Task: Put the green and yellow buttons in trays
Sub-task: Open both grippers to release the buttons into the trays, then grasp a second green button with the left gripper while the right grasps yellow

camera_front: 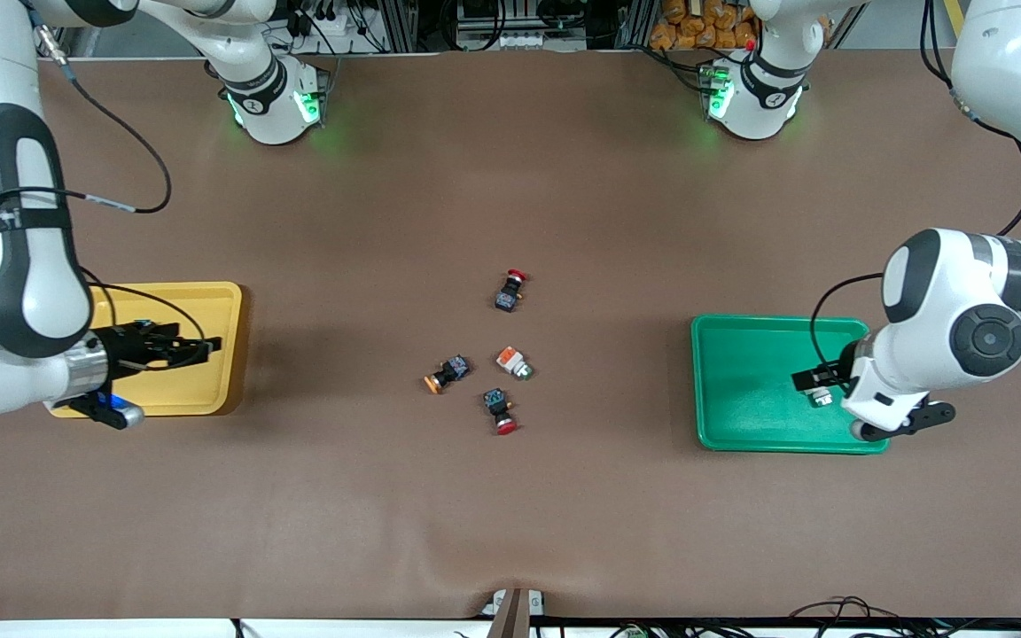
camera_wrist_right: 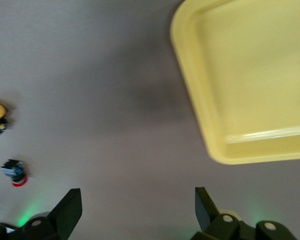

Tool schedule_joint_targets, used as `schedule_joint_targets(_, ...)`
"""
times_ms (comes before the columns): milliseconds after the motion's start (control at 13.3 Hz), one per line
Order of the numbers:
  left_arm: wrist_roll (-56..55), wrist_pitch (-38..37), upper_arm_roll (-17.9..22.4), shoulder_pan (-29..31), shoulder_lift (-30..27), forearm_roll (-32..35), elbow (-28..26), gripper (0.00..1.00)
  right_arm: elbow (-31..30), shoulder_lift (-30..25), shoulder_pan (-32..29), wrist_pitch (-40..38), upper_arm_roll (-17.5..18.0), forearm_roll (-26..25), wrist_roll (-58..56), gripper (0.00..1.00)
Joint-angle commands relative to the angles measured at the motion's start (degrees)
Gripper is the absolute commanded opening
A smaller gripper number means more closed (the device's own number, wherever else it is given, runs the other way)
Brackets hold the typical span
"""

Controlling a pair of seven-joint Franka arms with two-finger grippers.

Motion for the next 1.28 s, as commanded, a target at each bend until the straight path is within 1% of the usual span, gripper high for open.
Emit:
schedule_joint_targets(0,-3.4,-1.7,-3.5,-0.6,0.4,0.2,1.2,1.0,-0.3,-1.3,4.0,2.5,-0.3,2.6,7.4,1.0)
schedule_joint_targets(151,-9.0,-1.6,-6.4,-1.0,1.2,-0.8,1.3,1.0,-0.8,-1.2,7.2,6.3,-0.3,2.8,12.7,1.0)
schedule_joint_targets(226,-11.9,-1.6,-7.1,-2.5,1.9,-1.1,1.6,1.0,-1.1,-1.2,9.3,8.3,-0.4,2.8,16.3,1.0)
schedule_joint_targets(452,-22.9,-1.0,-7.1,-10.4,6.1,-1.6,5.9,1.0,-1.2,-0.8,15.0,14.8,-0.4,2.7,26.1,1.0)
schedule_joint_targets(528,-26.1,-0.5,-7.0,-12.7,8.1,-1.6,8.0,1.0,-1.2,-0.5,15.6,16.7,-0.3,2.8,27.3,1.0)
schedule_joint_targets(603,-28.9,0.8,-6.9,-15.1,9.9,-1.5,9.2,1.0,-1.2,-0.4,16.3,18.2,-0.3,3.1,27.5,1.0)
schedule_joint_targets(679,-31.7,3.5,-6.4,-17.3,10.9,-1.5,9.6,1.0,-1.2,0.0,18.2,20.2,-0.4,4.6,28.5,1.0)
schedule_joint_targets(754,-34.0,6.4,-6.2,-18.5,12.0,-1.5,9.6,1.0,-1.2,1.0,19.2,23.5,-0.4,6.1,32.6,1.0)
schedule_joint_targets(905,-38.0,11.5,-6.2,-20.1,14.1,-1.6,9.6,1.0,-1.2,3.1,22.0,29.6,-0.4,6.1,39.9,1.0)
schedule_joint_targets(1131,-44.2,16.5,-6.1,-23.6,16.4,-1.5,9.7,1.0,-1.2,5.7,26.1,37.3,-0.5,6.0,45.0,1.0)
schedule_joint_targets(1206,-45.9,17.5,-5.6,-25.1,17.1,-1.3,10.5,1.0,-1.2,6.7,26.4,39.0,-0.4,6.1,46.3,1.0)
